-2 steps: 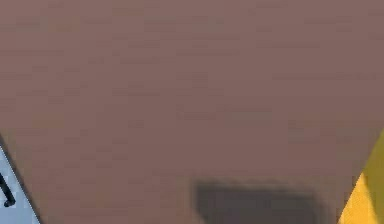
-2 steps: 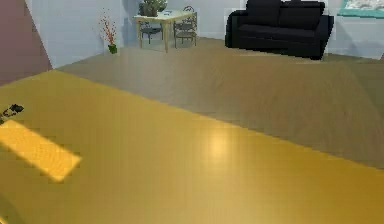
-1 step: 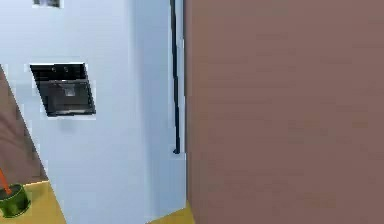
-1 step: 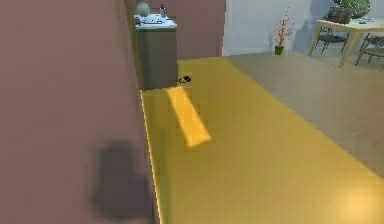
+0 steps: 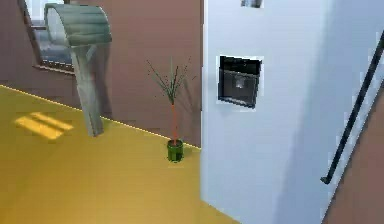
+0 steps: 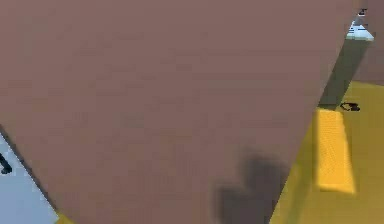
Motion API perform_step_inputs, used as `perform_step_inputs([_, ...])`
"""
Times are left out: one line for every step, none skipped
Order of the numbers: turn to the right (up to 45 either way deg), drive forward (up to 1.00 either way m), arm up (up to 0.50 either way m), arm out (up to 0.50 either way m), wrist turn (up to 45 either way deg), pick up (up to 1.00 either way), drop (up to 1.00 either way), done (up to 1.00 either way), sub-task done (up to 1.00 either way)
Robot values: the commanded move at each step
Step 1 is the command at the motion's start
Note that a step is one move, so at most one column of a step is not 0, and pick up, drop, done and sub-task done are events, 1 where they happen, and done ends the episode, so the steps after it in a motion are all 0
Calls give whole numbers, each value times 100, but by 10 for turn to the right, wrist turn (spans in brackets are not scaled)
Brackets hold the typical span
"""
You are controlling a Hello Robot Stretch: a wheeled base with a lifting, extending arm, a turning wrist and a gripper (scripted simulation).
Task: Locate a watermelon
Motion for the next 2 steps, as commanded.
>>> perform_step_inputs([-450, 0, 0, 0, 0, 0, 0, 0, 0])
perform_step_inputs([-150, 0, 0, 0, 0, 0, 0, 0, 0])
